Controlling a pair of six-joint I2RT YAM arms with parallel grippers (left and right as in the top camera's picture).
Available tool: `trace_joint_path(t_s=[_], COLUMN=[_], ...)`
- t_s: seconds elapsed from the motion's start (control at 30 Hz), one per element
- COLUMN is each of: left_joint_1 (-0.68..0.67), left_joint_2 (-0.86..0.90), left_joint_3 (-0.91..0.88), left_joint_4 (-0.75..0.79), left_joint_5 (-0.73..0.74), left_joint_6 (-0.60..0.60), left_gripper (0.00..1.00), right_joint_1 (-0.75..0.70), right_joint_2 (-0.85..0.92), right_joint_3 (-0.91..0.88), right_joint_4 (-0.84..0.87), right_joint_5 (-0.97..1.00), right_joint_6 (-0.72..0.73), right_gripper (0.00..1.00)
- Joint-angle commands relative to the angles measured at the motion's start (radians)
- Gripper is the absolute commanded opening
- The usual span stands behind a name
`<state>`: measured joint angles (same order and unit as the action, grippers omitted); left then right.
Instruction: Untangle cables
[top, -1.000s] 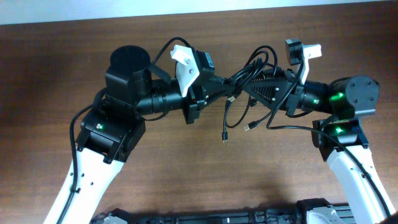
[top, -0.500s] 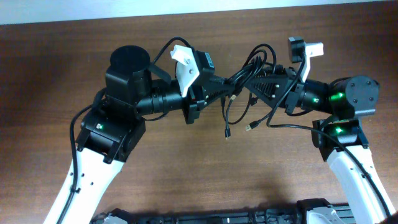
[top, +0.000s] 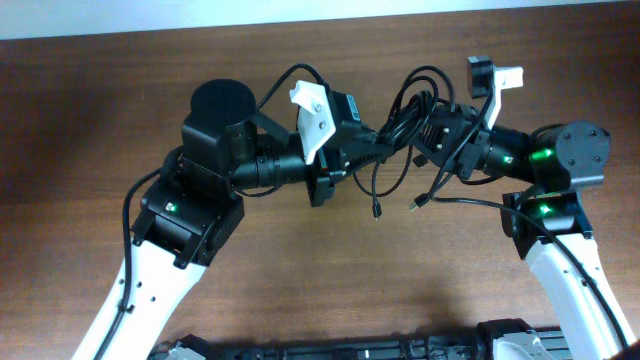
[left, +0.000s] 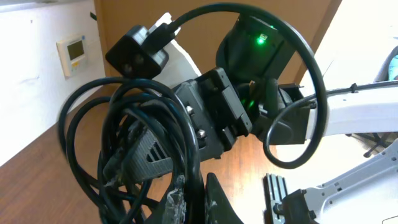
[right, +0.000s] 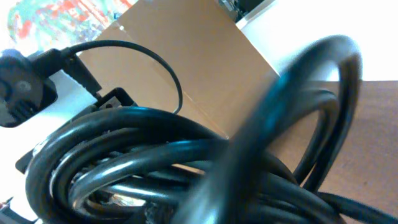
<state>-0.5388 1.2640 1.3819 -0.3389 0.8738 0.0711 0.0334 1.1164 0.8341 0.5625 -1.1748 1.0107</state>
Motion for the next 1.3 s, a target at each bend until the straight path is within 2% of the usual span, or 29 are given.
trace_joint_path(t_s=[0.0, 0.23, 0.3, 0.37, 0.47, 0.83, 1.0, 1.27], left_joint_1=[-0.012, -0.012, -0.012, -0.006, 0.015, 0.089, 0.095, 0.095], left_joint_2=[-0.011, -0.011, -0.011, -0.011, -0.012, -0.011, -0.011, -0.026], left_joint_3=[0.010, 0.010, 0.010, 0.010, 0.010, 0.010, 0.010, 0.010], left_joint_4=[0.008, 0.001, -0.015, -0.040, -0.044, -0.067, -0.078, -0.058], left_joint_5=[-0.029, -0.195, -0.280, -0.426, -0.524, -0.591, -0.731, -0.739], left_joint_6=[0.013, 0.012, 0.012, -0.016, -0.069, -0.067, -0.041, -0.041], left_gripper=[0.00, 0.00, 0.00, 0.00, 0.00, 0.00, 0.00, 0.00], right_joint_1=[-0.001, -0.001, -0.001, -0.001, -0.001, -0.001, -0.001, -0.001], right_joint_2=[0.003, 0.003, 0.002, 0.002, 0.001, 0.001, 0.001, 0.001], right_joint_3=[0.010, 0.010, 0.010, 0.010, 0.010, 0.010, 0.010, 0.010], right_joint_4=[0.003, 0.003, 0.003, 0.004, 0.004, 0.004, 0.004, 0.003], right_joint_5=[0.019, -0.022, -0.037, -0.056, -0.075, -0.120, -0.187, -0.289], right_joint_6=[-0.007, -0.006, 0.006, 0.019, 0.019, 0.051, 0.072, 0.071], right_gripper=[0.04, 0.04, 0.04, 0.04, 0.04, 0.04, 0.04, 0.05])
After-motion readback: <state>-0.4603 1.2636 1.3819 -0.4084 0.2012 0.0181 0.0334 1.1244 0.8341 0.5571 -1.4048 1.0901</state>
